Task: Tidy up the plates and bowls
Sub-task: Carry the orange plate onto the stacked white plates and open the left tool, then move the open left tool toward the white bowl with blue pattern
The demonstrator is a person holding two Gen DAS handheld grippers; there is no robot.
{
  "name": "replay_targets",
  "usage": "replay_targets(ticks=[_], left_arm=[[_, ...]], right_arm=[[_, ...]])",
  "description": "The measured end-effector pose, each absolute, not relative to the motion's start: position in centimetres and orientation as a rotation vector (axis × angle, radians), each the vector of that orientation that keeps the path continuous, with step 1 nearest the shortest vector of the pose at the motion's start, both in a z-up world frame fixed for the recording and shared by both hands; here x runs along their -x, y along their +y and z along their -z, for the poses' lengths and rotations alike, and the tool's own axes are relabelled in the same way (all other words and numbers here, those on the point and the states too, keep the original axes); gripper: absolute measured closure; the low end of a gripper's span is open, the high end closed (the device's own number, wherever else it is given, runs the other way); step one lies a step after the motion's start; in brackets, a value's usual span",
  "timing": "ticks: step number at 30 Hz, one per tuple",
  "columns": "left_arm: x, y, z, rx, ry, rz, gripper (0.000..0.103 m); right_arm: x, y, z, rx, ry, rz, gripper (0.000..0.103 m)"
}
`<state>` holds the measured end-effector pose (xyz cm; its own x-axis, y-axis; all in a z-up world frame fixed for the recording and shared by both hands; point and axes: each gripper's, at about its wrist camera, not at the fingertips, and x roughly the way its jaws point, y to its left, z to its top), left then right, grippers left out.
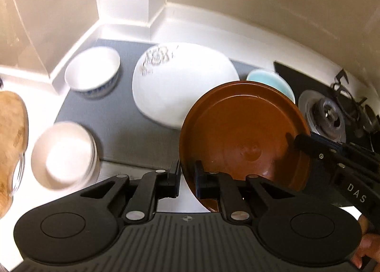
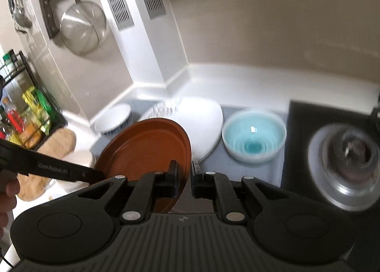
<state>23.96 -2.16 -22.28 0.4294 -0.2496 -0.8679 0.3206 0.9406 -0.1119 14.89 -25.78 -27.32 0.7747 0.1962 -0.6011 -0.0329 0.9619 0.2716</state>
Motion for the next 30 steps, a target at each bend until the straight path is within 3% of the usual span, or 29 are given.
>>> replay_targets(ticks=[9, 22, 30], left_arm=[[-27.7, -1.4, 20.7, -0.044, 1.019, 0.312, 0.09], [-39.3, -2.0, 28.7, 0.016, 1.245, 0.179, 0.09], [-42.5, -3.0, 30.5, -0.051, 1.237, 0.139, 0.09]], right_arm=[[-19.1, -25.6, 25.6, -0.239, 0.627, -0.138, 0.091], [-28.5, -25.3, 32.9, -0.331, 0.756, -0.114, 0.096], [-32.1, -24.5, 35.4, -0.265, 0.783, -0.095, 0.096]])
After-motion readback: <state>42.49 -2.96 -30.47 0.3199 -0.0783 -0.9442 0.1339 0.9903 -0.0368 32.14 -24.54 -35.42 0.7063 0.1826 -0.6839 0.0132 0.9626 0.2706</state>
